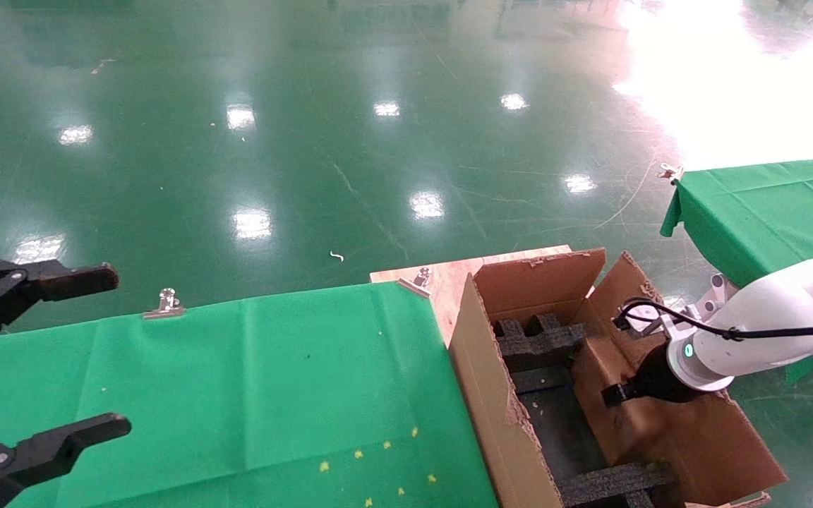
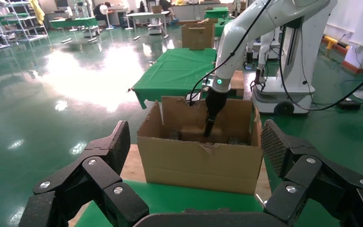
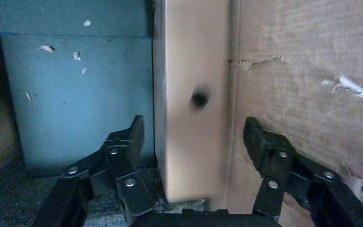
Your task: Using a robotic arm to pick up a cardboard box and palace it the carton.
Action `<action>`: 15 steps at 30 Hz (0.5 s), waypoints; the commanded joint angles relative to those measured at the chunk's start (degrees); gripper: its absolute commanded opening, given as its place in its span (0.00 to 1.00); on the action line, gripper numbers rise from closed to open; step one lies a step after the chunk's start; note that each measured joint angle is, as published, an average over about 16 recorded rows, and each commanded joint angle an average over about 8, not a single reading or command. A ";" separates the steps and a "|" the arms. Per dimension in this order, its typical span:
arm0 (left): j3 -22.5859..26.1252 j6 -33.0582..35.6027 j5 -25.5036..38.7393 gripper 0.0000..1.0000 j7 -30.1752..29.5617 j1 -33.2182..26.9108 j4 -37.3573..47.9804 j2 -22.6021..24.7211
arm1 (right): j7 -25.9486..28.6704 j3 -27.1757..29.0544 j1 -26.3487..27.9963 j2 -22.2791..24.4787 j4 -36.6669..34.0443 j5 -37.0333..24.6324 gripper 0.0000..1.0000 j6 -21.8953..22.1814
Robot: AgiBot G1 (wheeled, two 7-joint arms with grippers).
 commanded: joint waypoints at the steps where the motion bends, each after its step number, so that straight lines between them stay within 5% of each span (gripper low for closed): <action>1: 0.00 0.00 0.00 1.00 0.00 0.00 0.00 0.00 | 0.02 -0.04 0.19 0.23 0.16 -0.13 1.00 -0.05; 15: 0.00 0.00 0.00 1.00 0.00 0.00 0.00 0.00 | -2.52 5.14 10.53 3.36 10.08 2.83 1.00 0.91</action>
